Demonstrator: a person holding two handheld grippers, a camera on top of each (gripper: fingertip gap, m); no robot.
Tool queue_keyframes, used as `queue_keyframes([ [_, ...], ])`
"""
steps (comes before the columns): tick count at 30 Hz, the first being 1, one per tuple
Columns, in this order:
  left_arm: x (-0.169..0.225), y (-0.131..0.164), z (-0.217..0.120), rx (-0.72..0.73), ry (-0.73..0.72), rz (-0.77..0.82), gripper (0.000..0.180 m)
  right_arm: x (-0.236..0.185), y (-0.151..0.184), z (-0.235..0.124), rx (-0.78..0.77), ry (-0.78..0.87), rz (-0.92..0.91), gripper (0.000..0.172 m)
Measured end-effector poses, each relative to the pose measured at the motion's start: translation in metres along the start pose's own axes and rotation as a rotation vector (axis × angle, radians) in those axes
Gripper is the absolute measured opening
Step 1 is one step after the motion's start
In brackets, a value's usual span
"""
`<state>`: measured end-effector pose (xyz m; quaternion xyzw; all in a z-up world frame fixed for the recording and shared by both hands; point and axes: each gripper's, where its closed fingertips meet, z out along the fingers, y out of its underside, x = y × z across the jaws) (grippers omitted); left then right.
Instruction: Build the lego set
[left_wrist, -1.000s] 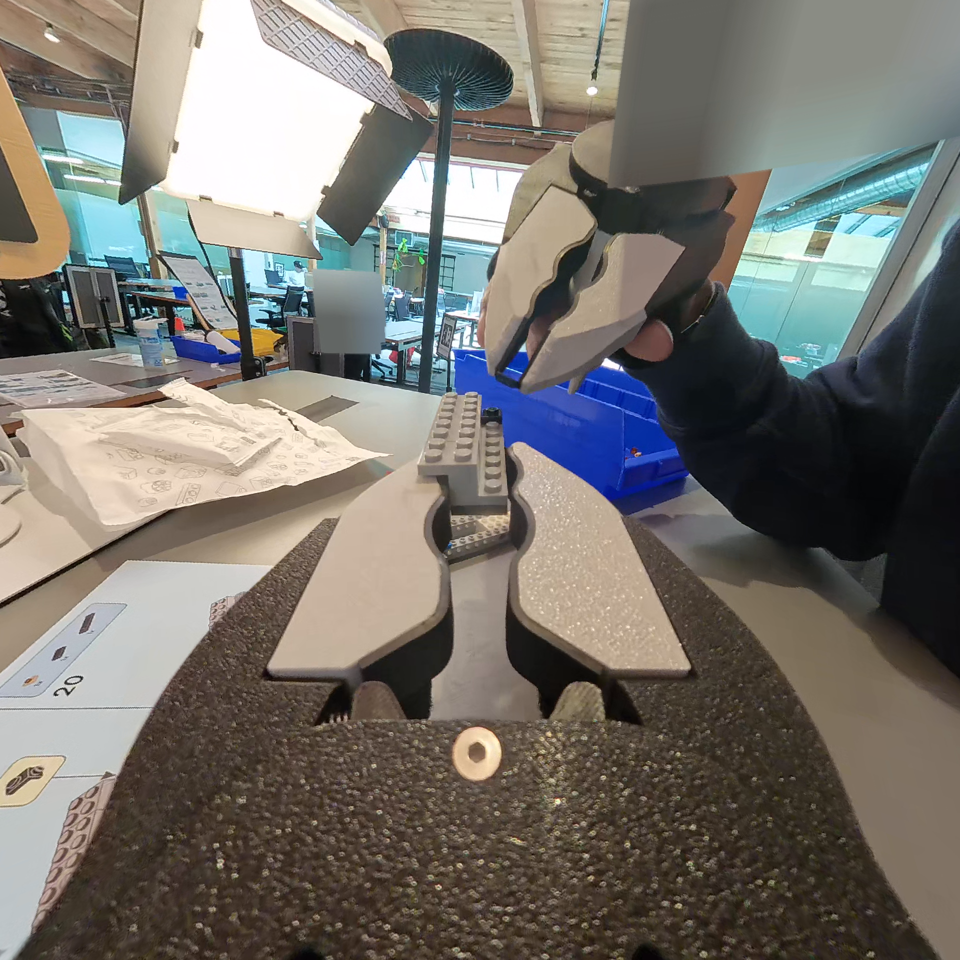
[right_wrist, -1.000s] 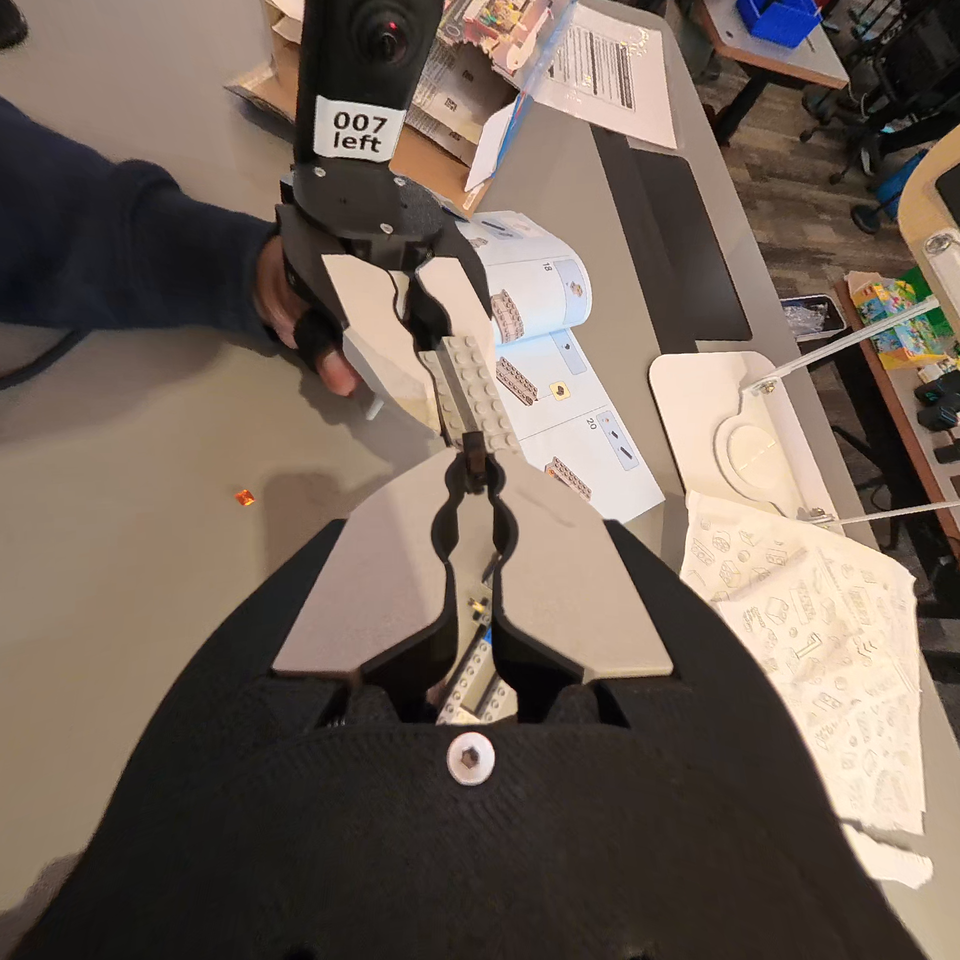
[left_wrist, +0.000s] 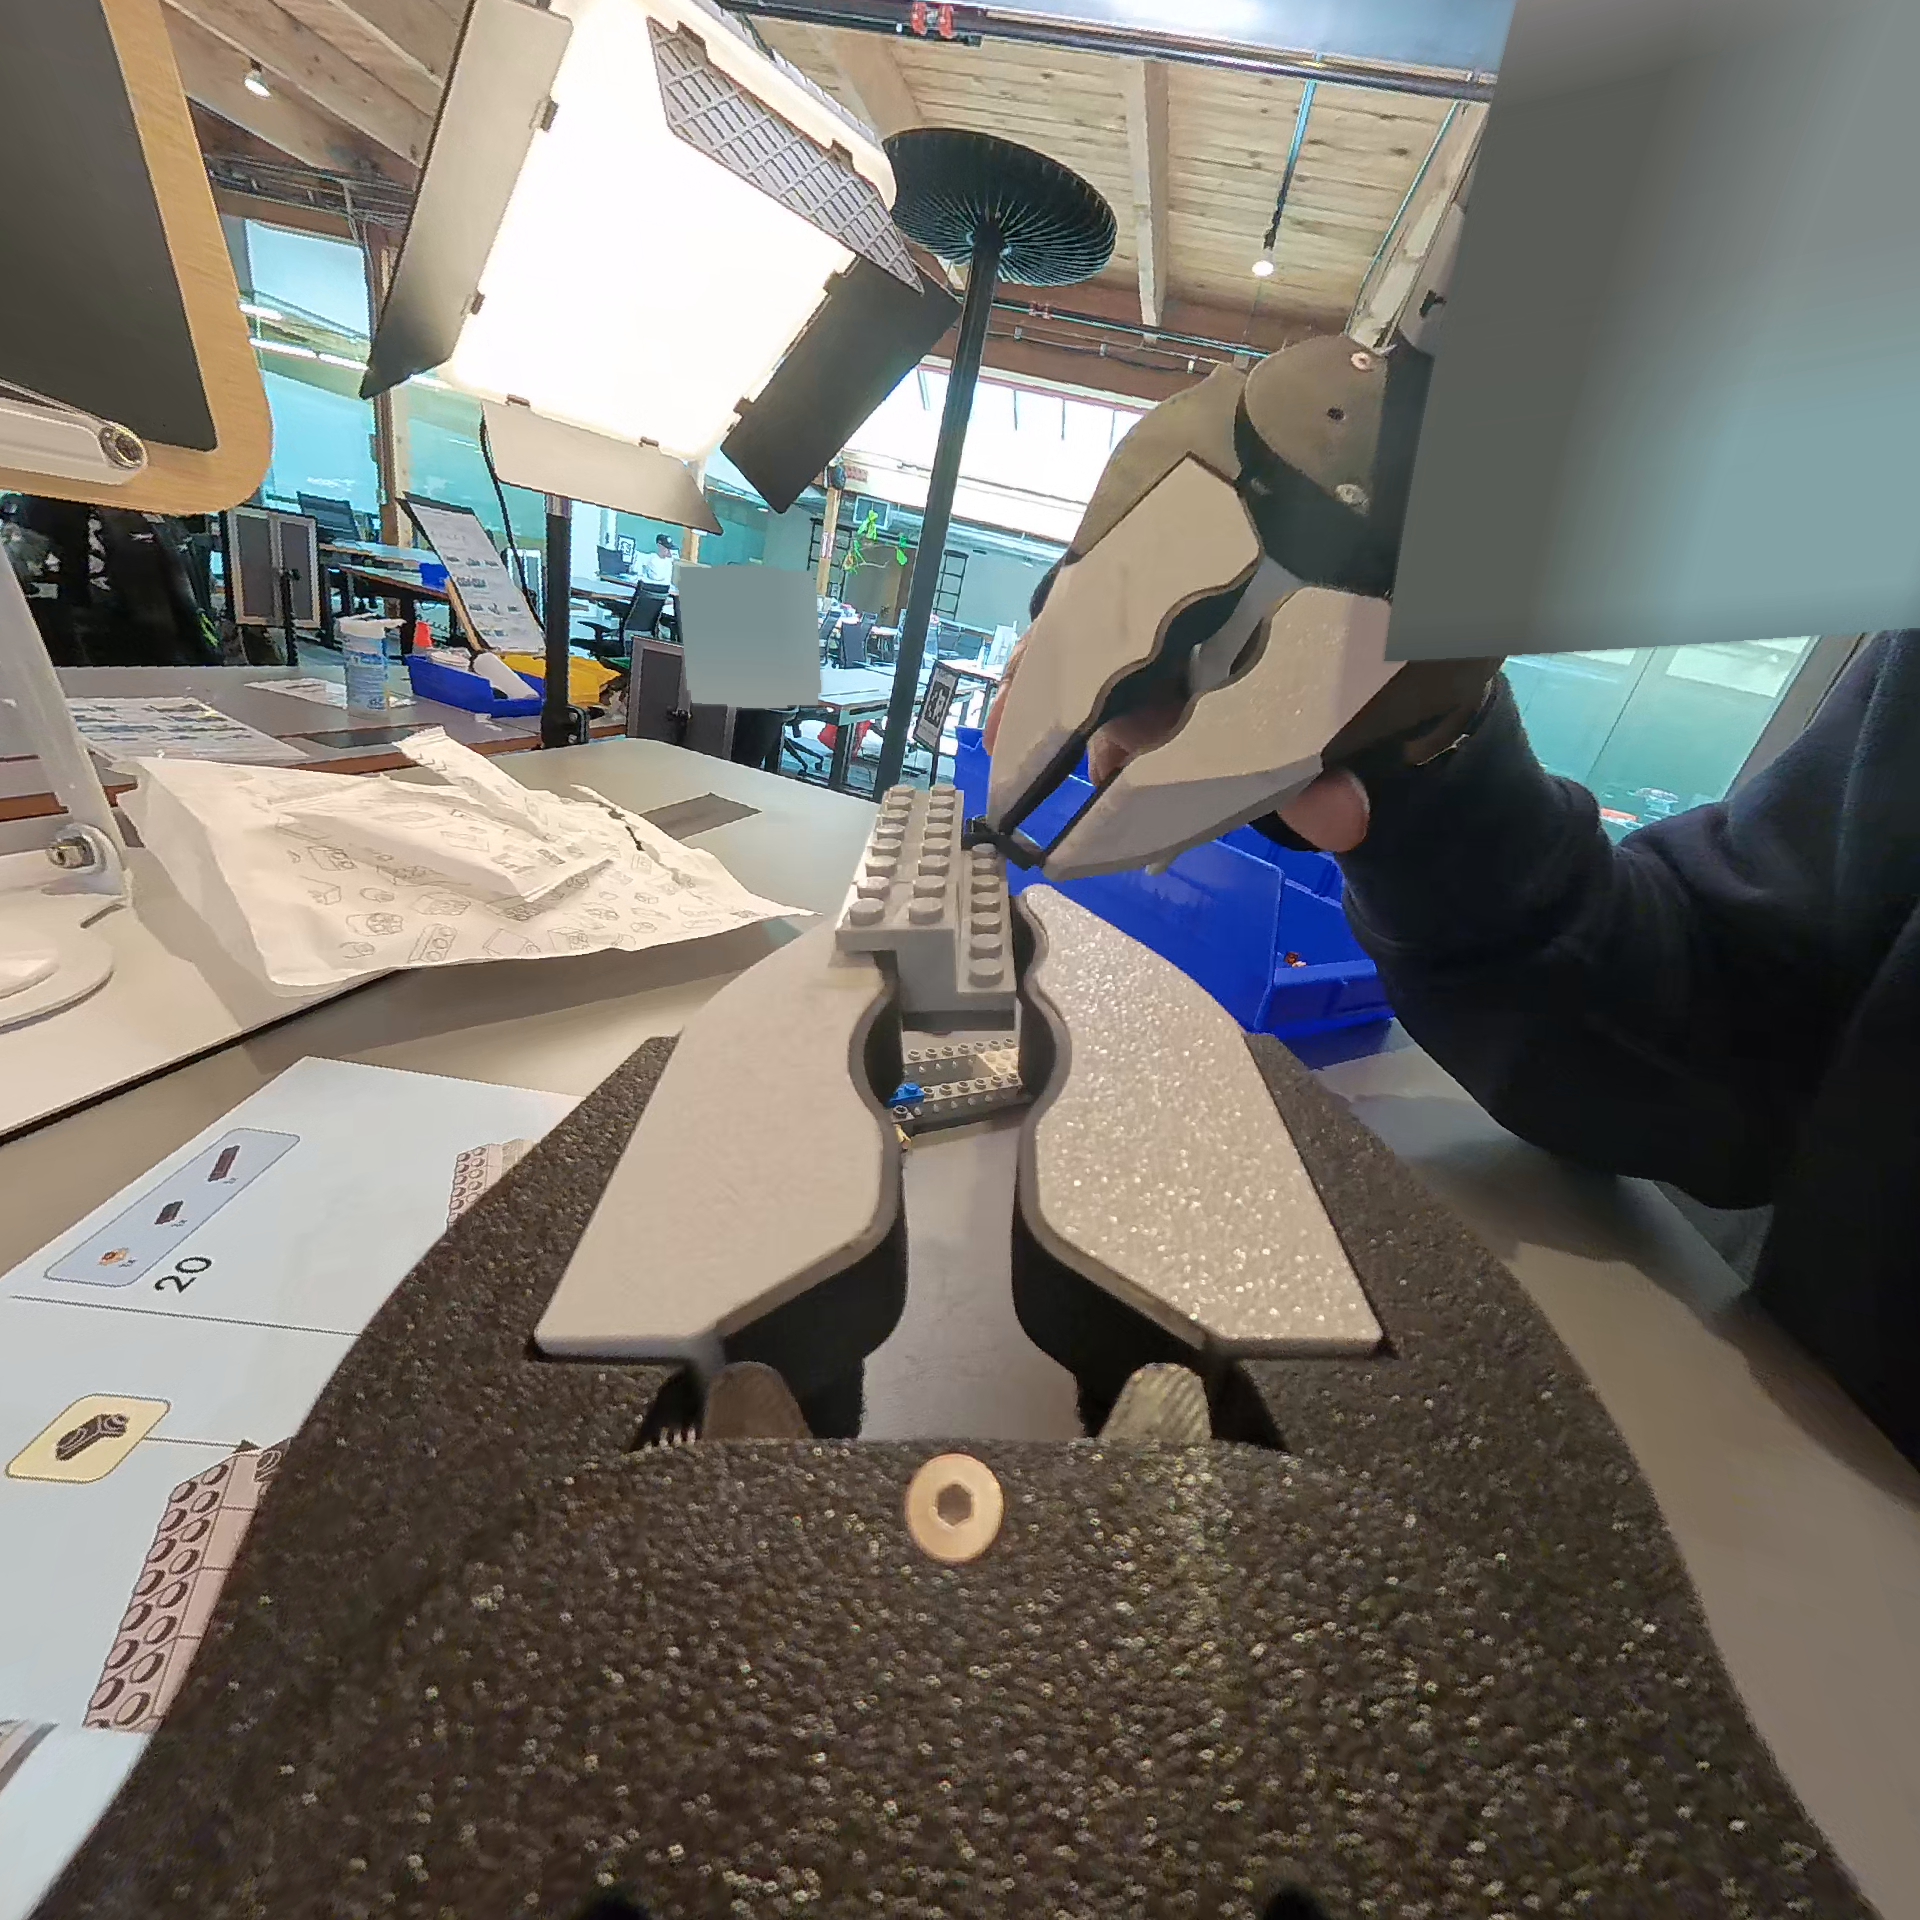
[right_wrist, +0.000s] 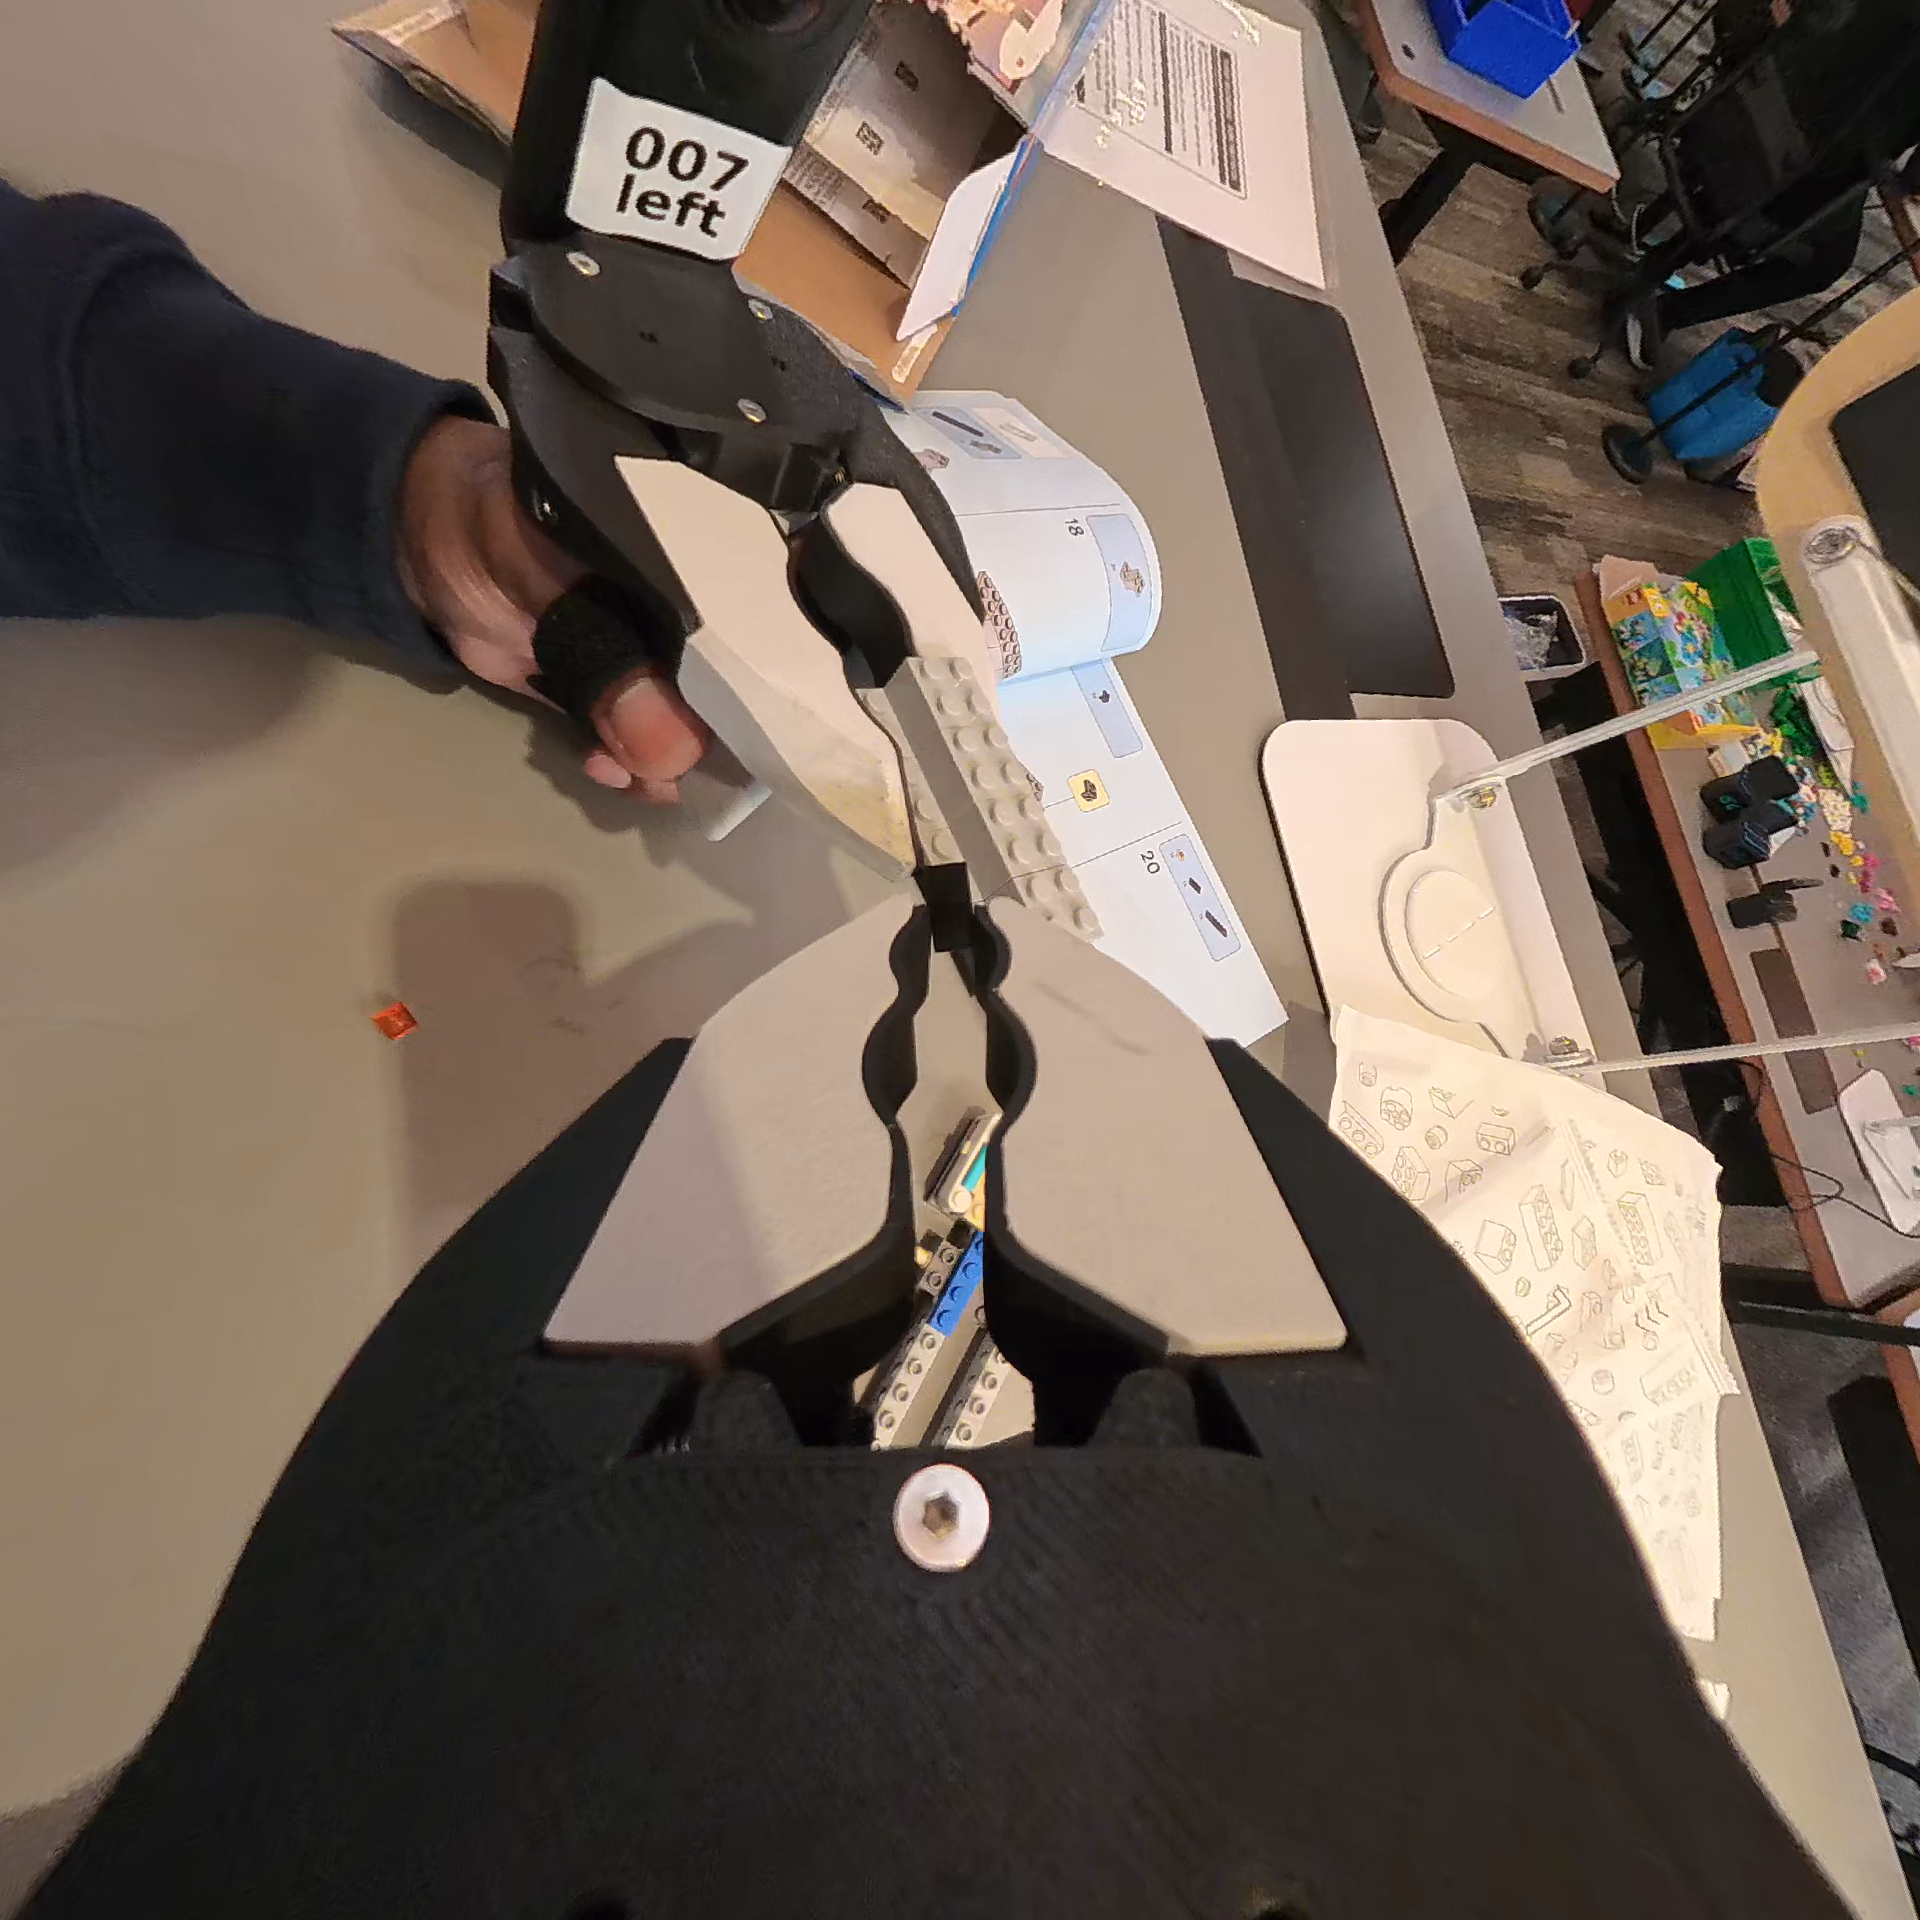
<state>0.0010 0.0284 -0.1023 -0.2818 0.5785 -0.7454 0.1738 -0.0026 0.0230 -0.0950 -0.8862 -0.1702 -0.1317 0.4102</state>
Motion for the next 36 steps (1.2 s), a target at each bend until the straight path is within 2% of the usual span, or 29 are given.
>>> queue_keyframes([
  [36, 0.0001, -0.0007, -0.0008, 0.007, 0.002, -0.002, 0.017, 0.0061, -0.0025, 0.0038, -0.001, 0.071, -0.048, 0.008],
])
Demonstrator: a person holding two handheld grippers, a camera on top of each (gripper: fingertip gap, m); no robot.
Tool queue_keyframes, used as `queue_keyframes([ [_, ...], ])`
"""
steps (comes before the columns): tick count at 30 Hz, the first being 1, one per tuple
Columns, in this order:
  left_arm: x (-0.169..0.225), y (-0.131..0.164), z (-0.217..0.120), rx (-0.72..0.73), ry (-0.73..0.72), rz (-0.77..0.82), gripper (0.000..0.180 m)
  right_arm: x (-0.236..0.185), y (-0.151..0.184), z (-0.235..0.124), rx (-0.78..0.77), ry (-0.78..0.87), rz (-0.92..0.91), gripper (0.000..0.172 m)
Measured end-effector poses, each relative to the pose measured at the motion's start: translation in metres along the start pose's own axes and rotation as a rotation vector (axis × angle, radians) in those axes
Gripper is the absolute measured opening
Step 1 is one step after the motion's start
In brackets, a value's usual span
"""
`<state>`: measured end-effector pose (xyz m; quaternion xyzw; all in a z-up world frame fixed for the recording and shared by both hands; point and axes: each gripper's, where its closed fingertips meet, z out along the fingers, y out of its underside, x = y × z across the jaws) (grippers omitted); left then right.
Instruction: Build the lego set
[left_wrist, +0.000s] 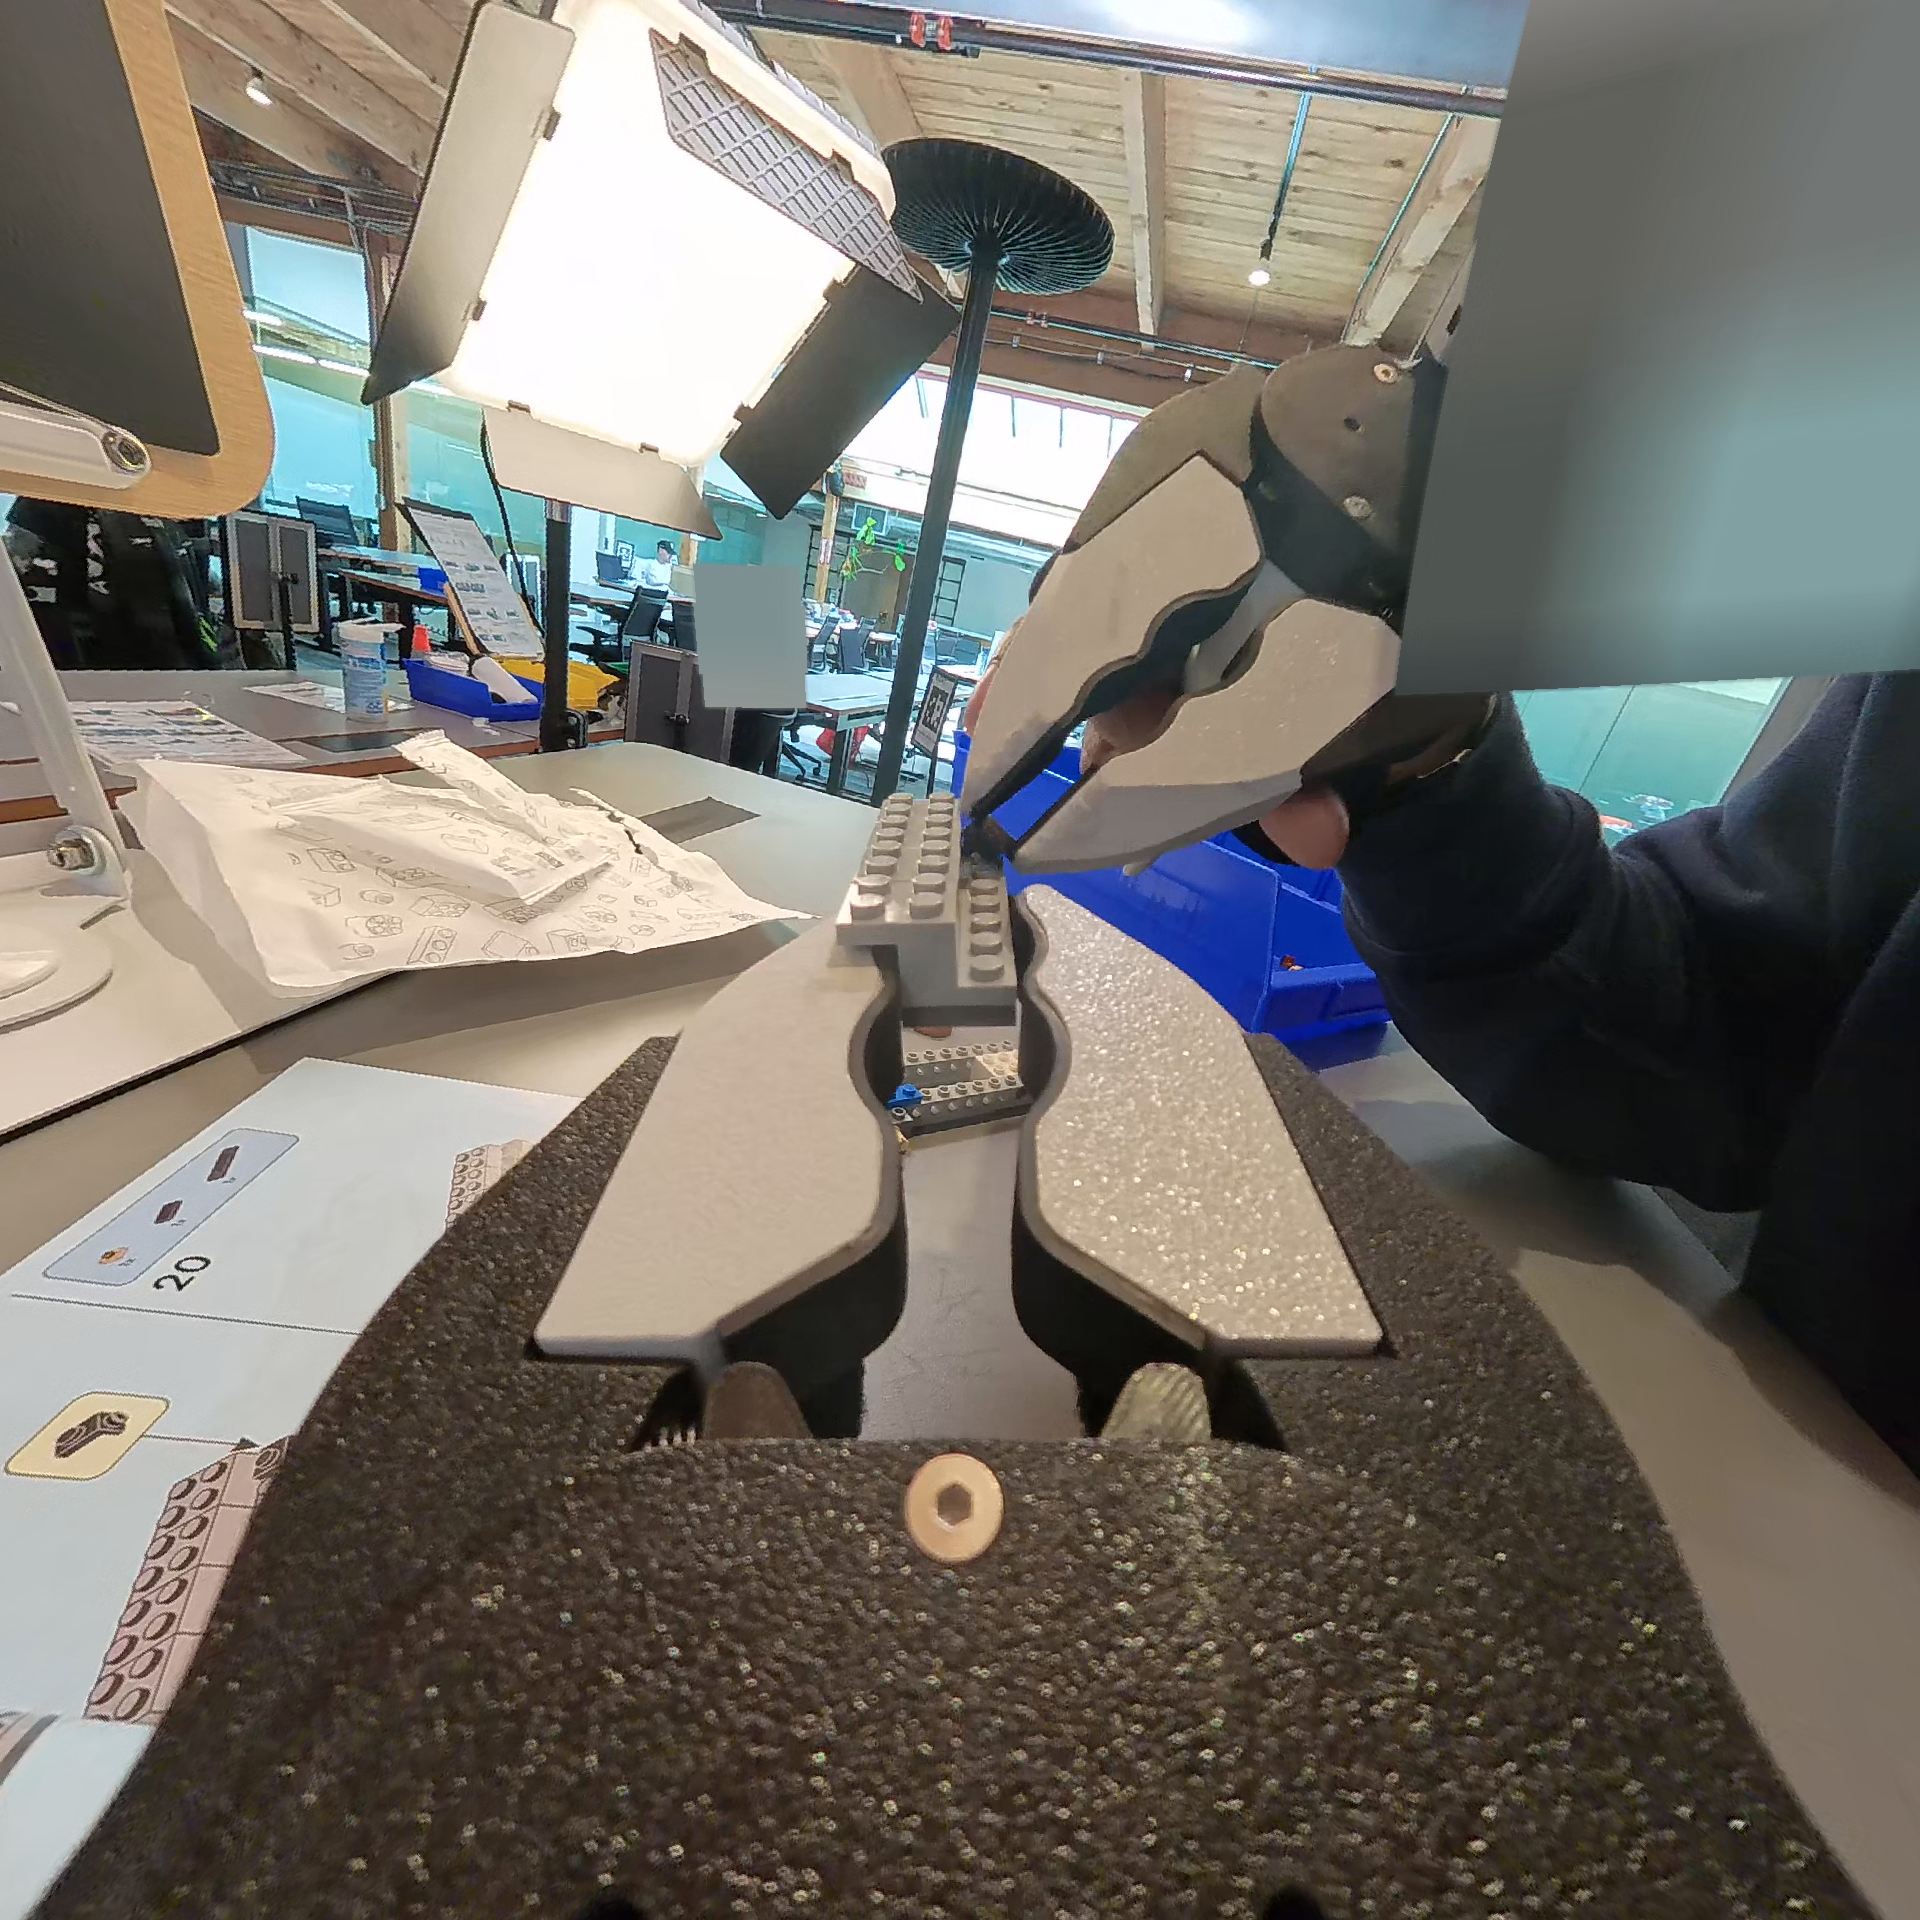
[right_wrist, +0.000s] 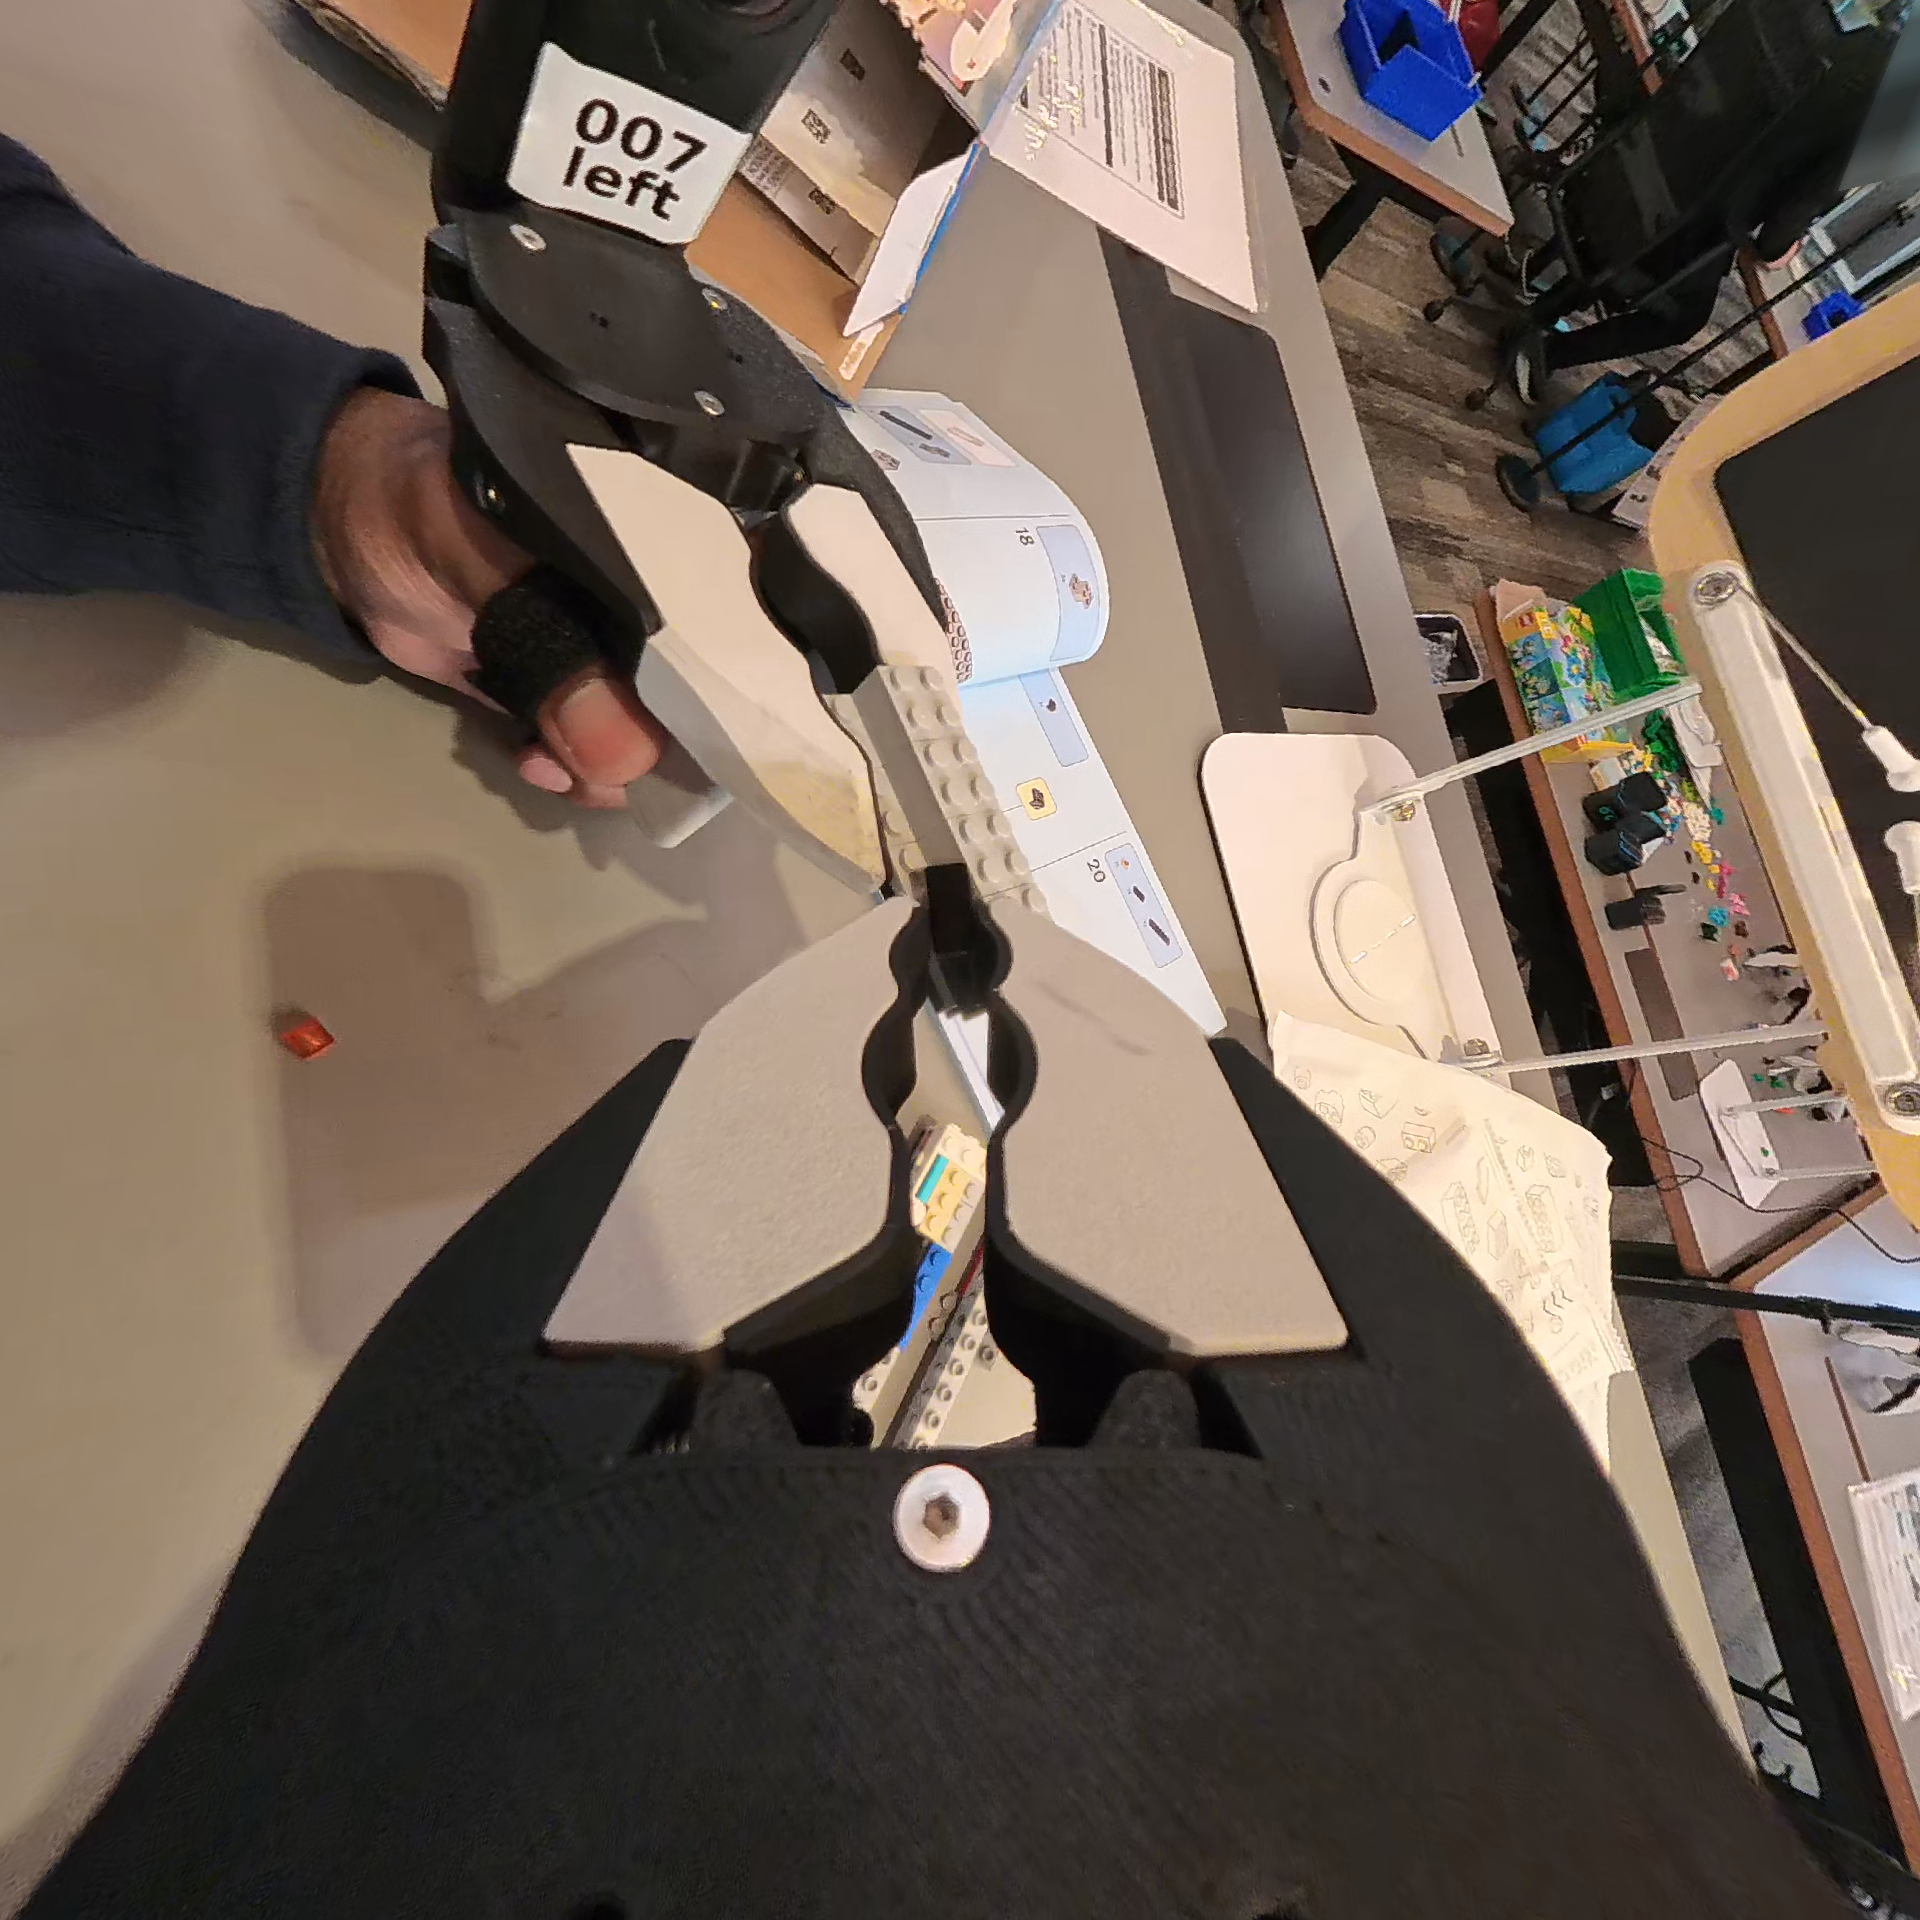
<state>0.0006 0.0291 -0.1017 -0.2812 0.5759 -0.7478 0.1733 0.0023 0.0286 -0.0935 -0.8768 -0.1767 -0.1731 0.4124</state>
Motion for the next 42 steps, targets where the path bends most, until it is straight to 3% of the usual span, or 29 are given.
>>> queue_keyframes([
  [10, -0.001, -0.001, -0.001, 0.007, -0.001, -0.009, 0.017, 0.000, -0.001, 0.000, 0.011, 0.000, -0.016, 0.010],
  [15, -0.004, -0.001, -0.002, 0.011, -0.018, -0.019, 0.017, -0.008, -0.002, -0.002, 0.036, 0.010, -0.150, 0.013],
  [20, -0.008, 0.000, -0.003, -0.007, -0.052, -0.004, 0.017, -0.008, -0.001, -0.003, 0.081, 0.152, -0.296, 0.017],
  [31, -0.005, 0.005, 0.003, -0.039, -0.075, 0.028, 0.017, -0.016, 0.007, -0.009, 0.132, 0.713, -0.540, 0.022],
  [42, 0.008, 0.011, 0.010, -0.079, -0.053, 0.109, 0.017, -0.022, 0.019, -0.007, 0.112, 0.744, -0.566, 0.026],
])
